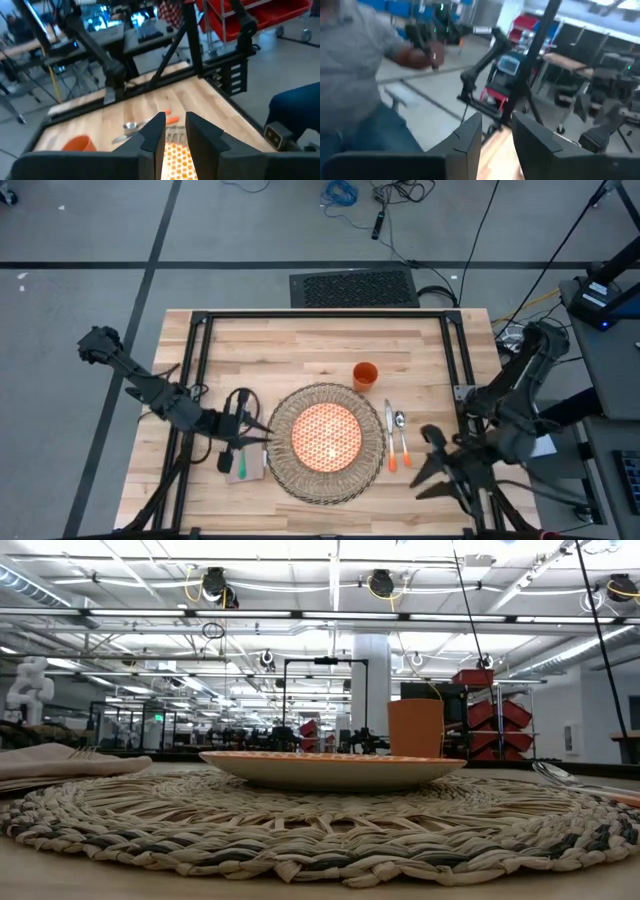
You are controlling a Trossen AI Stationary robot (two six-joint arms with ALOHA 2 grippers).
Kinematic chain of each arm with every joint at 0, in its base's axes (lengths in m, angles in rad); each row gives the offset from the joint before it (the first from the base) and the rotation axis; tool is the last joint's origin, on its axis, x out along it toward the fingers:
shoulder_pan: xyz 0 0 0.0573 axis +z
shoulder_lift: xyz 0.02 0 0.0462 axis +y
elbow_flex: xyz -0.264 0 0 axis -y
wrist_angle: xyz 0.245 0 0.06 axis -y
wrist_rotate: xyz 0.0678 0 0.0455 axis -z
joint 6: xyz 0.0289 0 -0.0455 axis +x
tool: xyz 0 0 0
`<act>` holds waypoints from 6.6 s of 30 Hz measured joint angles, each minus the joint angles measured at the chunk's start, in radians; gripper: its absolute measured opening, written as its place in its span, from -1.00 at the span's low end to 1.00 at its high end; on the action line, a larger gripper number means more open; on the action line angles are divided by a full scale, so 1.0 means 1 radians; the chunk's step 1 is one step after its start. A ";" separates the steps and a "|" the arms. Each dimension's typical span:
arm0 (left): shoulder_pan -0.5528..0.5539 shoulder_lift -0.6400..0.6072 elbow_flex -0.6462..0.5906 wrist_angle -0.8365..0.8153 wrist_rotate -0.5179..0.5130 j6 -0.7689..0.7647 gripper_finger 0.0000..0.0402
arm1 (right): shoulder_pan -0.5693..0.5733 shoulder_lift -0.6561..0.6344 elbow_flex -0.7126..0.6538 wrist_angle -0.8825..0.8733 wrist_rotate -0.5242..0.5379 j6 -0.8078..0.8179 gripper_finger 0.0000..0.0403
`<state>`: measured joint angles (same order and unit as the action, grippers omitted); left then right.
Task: Set table place
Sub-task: Return to Home Position
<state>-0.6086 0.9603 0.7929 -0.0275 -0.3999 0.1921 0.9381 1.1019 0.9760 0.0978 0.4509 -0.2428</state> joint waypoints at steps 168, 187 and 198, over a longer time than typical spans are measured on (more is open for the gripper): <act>0.999 -0.954 -0.776 0.018 0.340 -0.080 -0.92 | -1.428 -1.093 -0.933 0.143 -0.582 0.258 -0.72; 0.999 -0.954 -0.776 0.018 0.339 -0.080 -0.92 | -1.428 -1.093 -0.932 0.143 -0.582 0.258 -0.72; 0.999 -0.954 -0.776 0.018 0.339 -0.080 -0.92 | -1.428 -1.093 -0.932 0.143 -0.582 0.258 -0.72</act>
<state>0.3904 0.0061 0.0174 -0.0097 -0.0605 0.1120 -0.4896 0.0090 0.0437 0.2409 -0.1307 0.0151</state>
